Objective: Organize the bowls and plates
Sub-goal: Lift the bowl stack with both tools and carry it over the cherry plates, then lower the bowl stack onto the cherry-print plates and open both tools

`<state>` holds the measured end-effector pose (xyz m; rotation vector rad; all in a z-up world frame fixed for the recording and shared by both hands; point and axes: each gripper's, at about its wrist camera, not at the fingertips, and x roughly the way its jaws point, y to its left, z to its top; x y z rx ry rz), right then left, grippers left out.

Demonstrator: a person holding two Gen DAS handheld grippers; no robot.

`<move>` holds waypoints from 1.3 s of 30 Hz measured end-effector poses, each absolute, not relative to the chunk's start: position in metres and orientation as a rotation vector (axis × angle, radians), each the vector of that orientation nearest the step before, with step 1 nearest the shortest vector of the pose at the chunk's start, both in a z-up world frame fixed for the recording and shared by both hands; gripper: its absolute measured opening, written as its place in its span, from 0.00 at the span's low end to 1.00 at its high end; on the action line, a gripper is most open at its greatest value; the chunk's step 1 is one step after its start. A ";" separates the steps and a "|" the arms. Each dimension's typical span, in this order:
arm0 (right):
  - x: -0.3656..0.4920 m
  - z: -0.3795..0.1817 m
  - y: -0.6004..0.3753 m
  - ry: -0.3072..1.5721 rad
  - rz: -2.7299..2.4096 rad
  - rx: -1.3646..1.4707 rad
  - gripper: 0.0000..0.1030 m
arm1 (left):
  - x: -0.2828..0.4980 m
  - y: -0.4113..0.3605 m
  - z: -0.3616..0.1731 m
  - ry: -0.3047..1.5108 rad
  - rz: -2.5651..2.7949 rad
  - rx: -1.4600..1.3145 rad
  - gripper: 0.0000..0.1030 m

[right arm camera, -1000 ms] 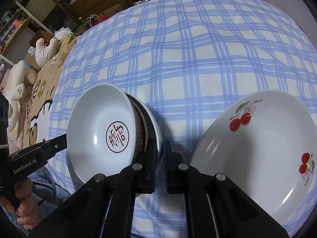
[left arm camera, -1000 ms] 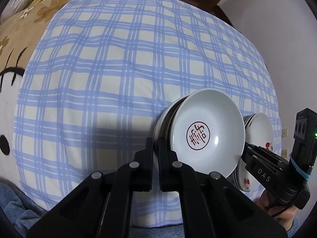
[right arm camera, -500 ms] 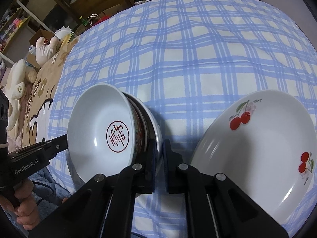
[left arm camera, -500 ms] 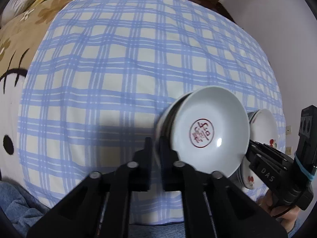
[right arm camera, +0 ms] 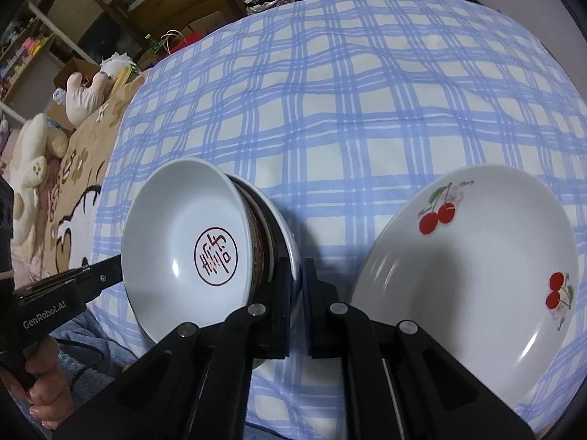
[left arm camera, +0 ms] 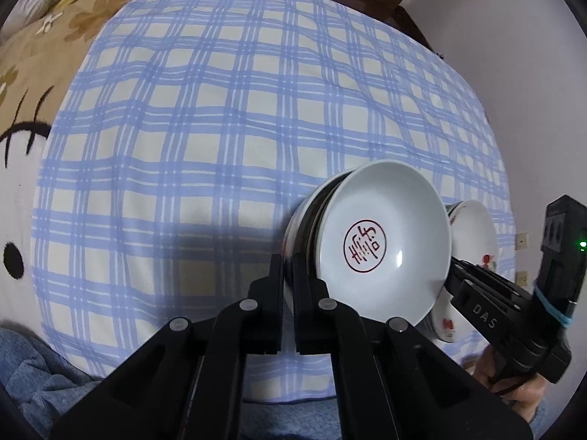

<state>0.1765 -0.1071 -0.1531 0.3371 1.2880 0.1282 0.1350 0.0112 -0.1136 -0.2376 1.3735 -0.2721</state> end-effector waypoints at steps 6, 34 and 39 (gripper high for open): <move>0.171 -0.143 -0.109 1.257 0.128 0.336 0.09 | 0.131 0.008 -0.103 1.336 -0.290 -0.231 0.03; 0.110 -0.088 -0.243 1.114 -0.057 0.418 0.08 | 0.115 -0.130 -0.057 1.288 -0.485 -0.147 0.03; 0.099 -0.103 -0.273 1.134 -0.114 0.438 0.08 | 0.114 -0.164 -0.074 1.313 -0.520 -0.107 0.03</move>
